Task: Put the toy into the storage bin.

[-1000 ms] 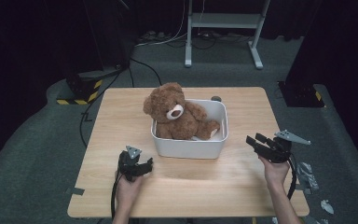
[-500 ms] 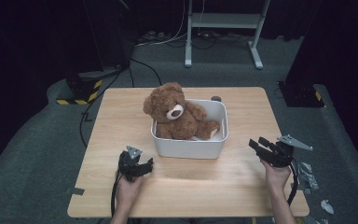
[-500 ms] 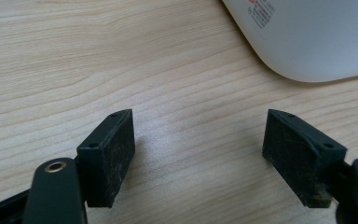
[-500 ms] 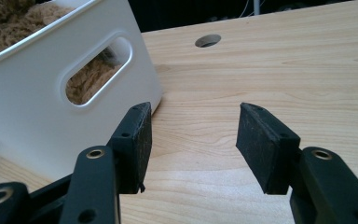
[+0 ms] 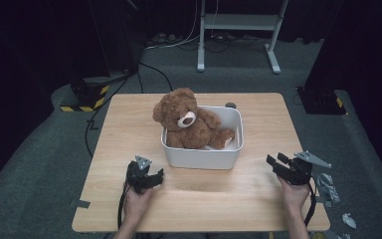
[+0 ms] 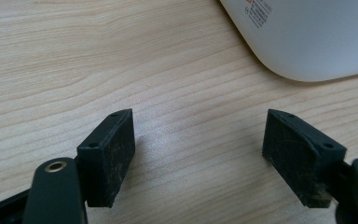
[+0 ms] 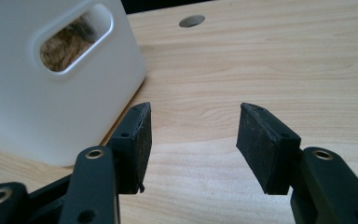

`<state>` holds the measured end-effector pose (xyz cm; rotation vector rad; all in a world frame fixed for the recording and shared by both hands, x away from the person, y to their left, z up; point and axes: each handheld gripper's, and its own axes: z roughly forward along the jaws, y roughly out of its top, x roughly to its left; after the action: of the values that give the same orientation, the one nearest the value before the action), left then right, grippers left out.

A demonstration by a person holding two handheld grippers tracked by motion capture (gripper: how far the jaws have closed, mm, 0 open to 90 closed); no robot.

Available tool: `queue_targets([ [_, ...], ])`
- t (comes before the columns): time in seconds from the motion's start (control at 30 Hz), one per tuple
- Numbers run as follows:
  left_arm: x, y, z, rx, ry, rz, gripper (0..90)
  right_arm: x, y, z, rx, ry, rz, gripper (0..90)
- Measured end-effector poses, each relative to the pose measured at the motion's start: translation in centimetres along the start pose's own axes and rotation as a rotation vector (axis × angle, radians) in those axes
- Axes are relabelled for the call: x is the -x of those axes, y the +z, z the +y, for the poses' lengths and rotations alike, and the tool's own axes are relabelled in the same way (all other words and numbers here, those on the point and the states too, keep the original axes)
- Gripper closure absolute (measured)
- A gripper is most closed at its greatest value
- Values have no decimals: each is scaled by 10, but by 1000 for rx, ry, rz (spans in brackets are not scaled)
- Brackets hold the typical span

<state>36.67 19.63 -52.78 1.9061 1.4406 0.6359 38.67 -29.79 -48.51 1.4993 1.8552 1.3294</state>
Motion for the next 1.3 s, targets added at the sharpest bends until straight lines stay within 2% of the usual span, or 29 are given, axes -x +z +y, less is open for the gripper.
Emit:
queue_targets([
  [0.07, 0, 0, 0, 0, 1, 0, 250, 0, 1, 0, -6, -2, -4, 447],
  [0.1, 0, 0, 0, 0, 0, 0, 250, -1, 5, -1, -31, -31, -12, 447],
  [0.17, 0, 0, 0, 0, 1, 0, 250, -3, 6, -1, -52, -39, -12, 447],
  [0.33, 0, 0, 0, 0, 1, 0, 250, -1, 9, -1, -72, -59, -16, 446],
  [0.5, 0, 0, 0, 1, 3, -2, 250, 0, 15, -1, -100, -80, -35, 443],
  [0.77, 0, -1, 0, -1, 5, -2, 249, 0, 27, 1, -150, -138, -76, 427],
  [0.97, 0, -1, 0, -1, 5, -2, 249, 2, 35, -1, -178, -145, -96, 415],
  [1.3, 0, -1, 0, -1, 5, -1, 249, -3, 46, -5, -220, -194, -126, 408],
])
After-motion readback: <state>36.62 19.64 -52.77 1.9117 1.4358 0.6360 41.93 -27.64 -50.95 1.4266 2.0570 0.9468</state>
